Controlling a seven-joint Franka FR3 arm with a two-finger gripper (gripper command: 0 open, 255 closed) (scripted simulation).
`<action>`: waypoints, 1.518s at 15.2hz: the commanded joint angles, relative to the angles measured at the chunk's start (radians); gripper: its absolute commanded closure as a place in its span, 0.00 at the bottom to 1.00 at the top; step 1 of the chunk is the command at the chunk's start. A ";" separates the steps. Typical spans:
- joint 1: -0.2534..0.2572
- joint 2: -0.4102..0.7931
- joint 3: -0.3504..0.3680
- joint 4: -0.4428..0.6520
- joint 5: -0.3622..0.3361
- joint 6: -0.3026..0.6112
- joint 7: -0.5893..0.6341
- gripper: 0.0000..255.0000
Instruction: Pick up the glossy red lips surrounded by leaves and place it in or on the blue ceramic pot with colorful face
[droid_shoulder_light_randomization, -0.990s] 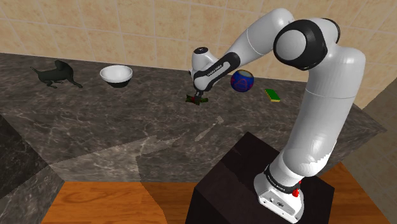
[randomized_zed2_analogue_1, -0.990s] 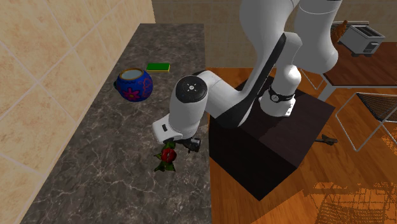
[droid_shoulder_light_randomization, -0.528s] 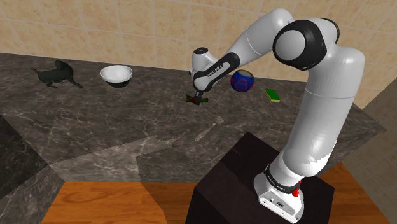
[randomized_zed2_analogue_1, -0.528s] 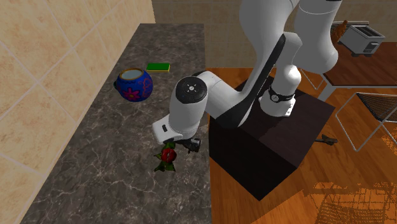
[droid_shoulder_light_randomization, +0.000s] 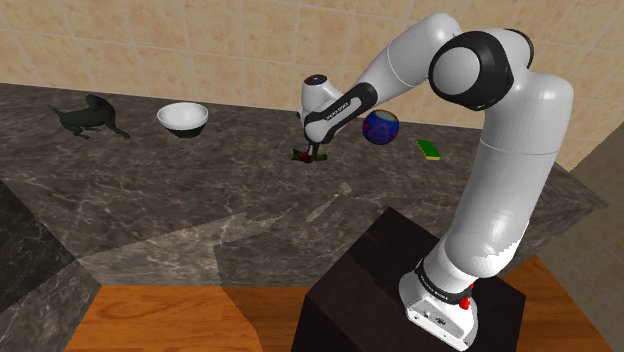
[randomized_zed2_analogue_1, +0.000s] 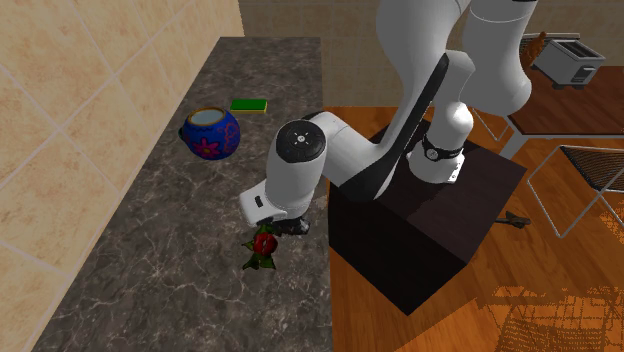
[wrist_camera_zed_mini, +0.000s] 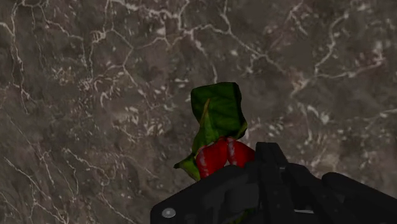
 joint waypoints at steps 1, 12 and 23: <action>0.000 0.000 0.000 0.000 0.000 0.000 0.000 1.00; 0.004 0.264 0.049 0.425 0.024 -0.328 -0.222 0.00; -0.001 0.289 0.044 0.414 0.018 -0.292 -0.219 0.00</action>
